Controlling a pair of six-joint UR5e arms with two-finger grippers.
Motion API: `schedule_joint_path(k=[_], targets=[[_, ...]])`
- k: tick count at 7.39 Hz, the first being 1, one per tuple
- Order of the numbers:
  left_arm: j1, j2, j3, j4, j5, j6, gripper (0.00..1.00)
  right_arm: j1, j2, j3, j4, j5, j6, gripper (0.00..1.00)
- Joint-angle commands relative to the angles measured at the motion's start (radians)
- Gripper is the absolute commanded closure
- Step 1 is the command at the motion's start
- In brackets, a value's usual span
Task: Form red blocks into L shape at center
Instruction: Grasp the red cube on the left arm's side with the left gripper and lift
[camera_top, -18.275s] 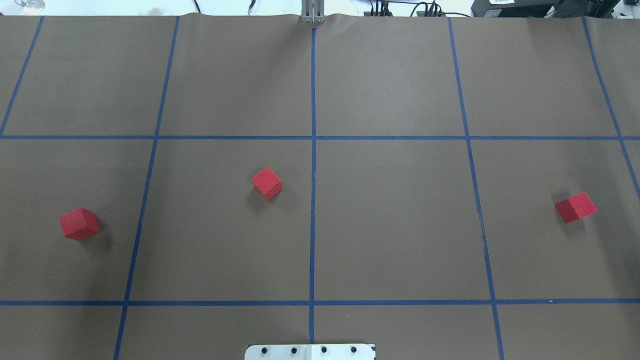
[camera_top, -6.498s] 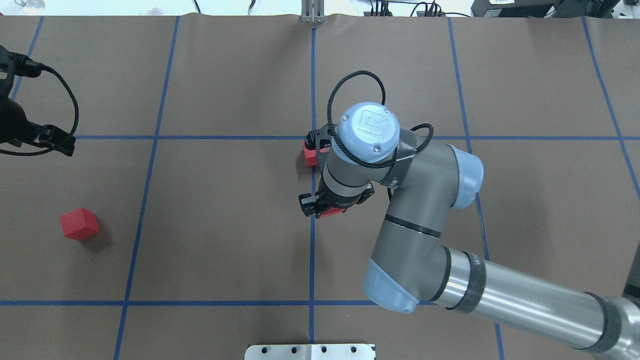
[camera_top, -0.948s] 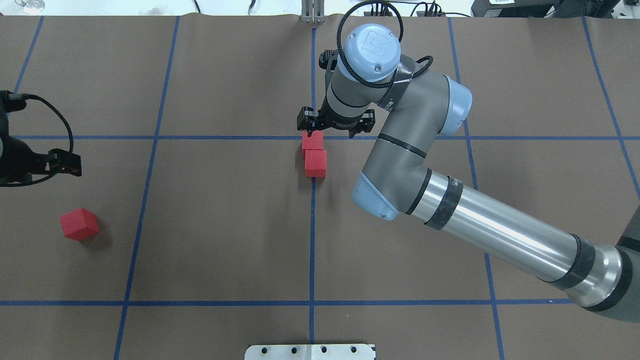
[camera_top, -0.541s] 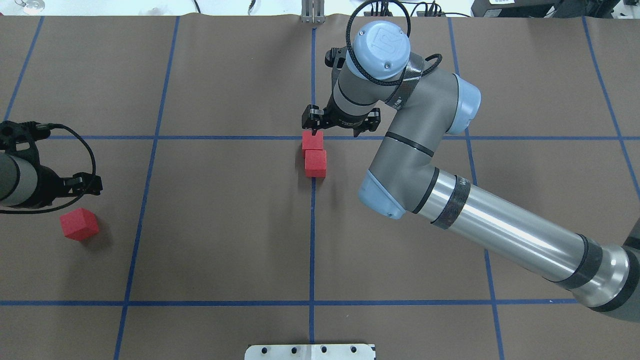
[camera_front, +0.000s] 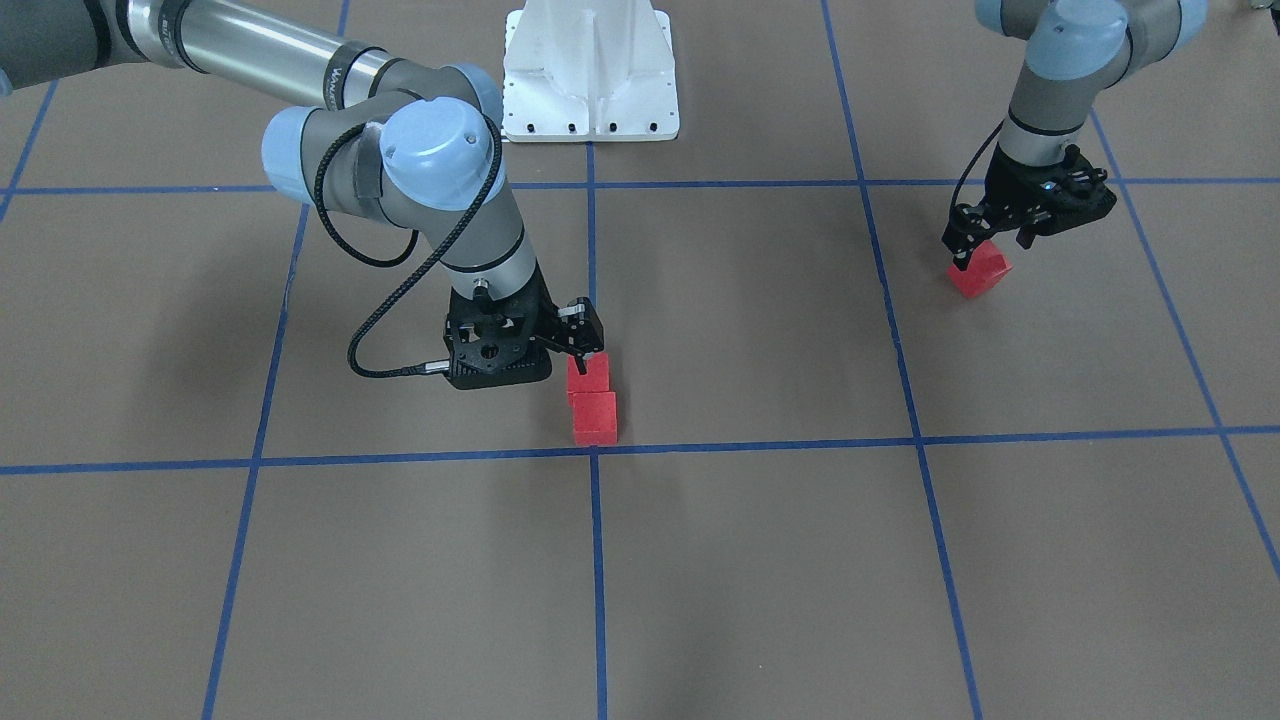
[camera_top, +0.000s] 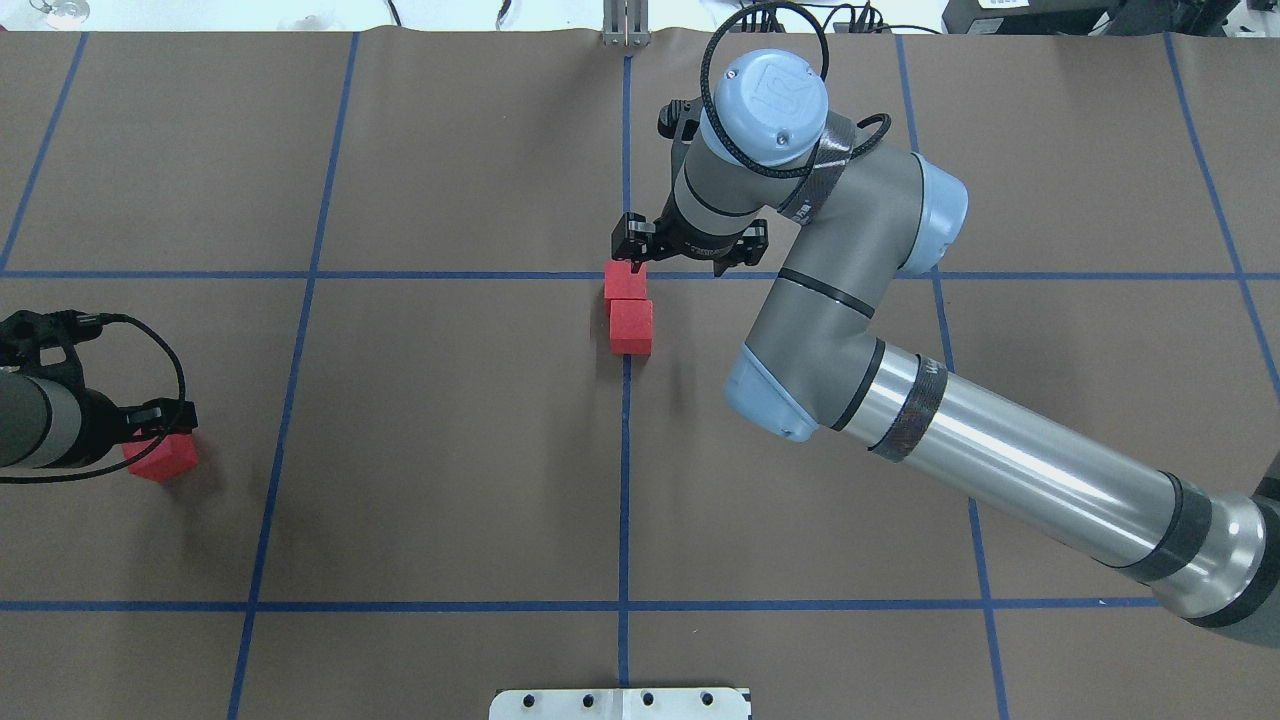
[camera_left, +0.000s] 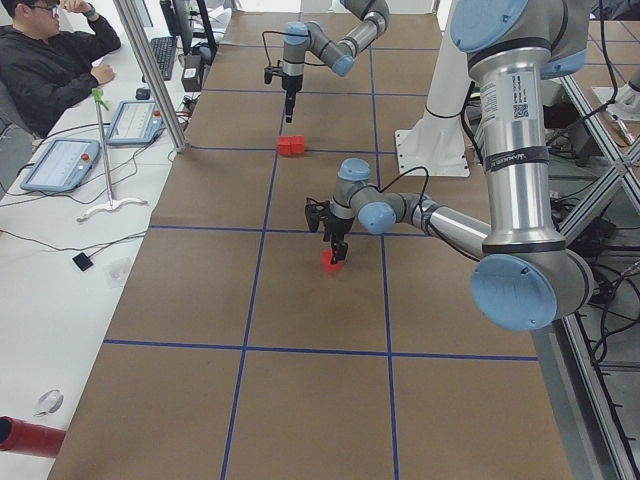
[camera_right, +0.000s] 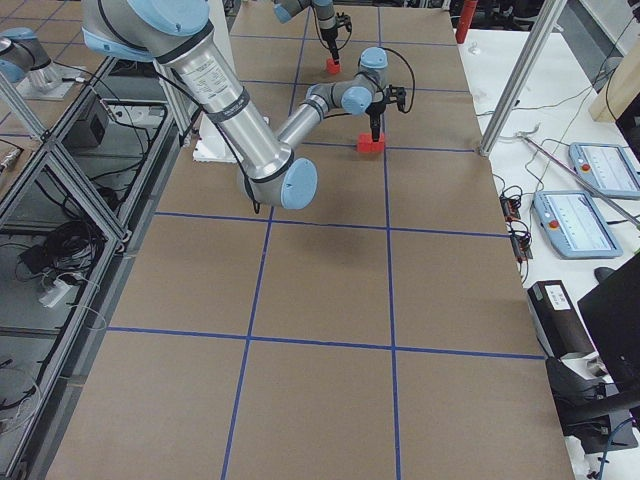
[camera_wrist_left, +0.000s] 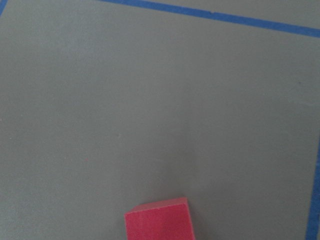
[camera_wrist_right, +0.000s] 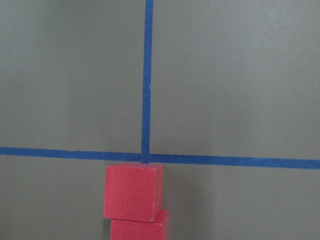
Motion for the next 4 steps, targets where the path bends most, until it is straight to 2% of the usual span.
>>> schedule_joint_path(k=[1, 4], targets=[[0.008, -0.001, 0.031, -0.036, 0.0, -0.012, 0.0, 0.0, -0.006, 0.0, 0.0, 0.0, -0.001, 0.02], [0.019, -0.024, 0.077, -0.041, 0.0, -0.014, 0.01, 0.0, -0.013, 0.001, 0.002, 0.0, -0.001, 0.02]])
